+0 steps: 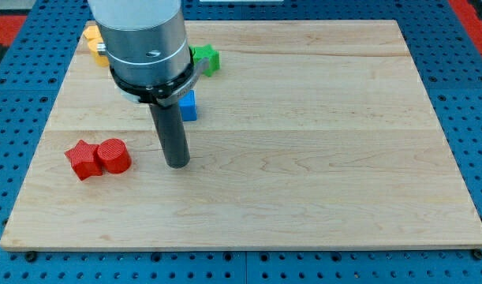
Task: Move the green circle to the bottom left of the green star
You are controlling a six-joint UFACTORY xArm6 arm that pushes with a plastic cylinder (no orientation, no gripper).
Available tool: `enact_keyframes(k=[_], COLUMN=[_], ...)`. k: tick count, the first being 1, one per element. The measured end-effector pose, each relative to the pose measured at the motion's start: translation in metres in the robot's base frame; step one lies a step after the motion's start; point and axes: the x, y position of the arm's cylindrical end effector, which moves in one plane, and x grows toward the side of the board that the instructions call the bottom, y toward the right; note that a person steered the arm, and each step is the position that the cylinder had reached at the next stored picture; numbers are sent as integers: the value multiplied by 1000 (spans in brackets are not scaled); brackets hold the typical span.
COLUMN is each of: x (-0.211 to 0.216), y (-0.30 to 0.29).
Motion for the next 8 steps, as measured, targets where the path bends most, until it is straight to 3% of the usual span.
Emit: enact_keyframes(k=[4,5,6,7,8], x=[-92,-177,-279,-308,-307], y=[68,106,101,58,31])
